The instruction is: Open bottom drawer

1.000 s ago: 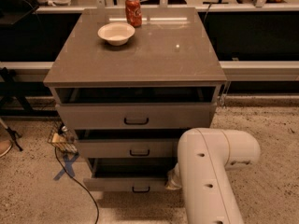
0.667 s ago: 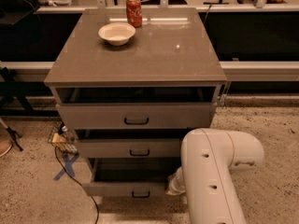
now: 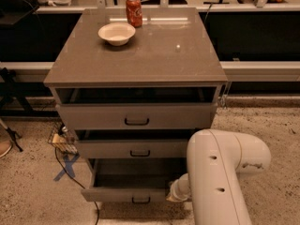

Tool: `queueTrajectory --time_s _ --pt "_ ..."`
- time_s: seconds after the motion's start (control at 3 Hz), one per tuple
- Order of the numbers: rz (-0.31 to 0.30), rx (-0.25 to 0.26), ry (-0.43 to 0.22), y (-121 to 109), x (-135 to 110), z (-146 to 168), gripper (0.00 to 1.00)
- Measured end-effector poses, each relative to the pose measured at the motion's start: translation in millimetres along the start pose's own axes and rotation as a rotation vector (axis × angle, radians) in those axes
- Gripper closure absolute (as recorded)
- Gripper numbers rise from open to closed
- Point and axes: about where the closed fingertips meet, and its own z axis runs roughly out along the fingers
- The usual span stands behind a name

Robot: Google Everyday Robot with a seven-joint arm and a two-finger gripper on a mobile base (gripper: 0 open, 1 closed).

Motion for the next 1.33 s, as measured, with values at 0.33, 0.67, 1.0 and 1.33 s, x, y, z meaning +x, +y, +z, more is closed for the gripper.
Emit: queueTrajectory --time_s 0.33,0.67,1.0,1.33 --pt "0.0 0.0 0.0 -1 -1 -4 1.0" --pt "0.0 0.0 0.0 -1 -1 -4 1.0" --pt "0.027 0.006 -0.023 33 5 -5 1.0" --pt "0.029 0.006 -0.026 34 4 -10 1.0"
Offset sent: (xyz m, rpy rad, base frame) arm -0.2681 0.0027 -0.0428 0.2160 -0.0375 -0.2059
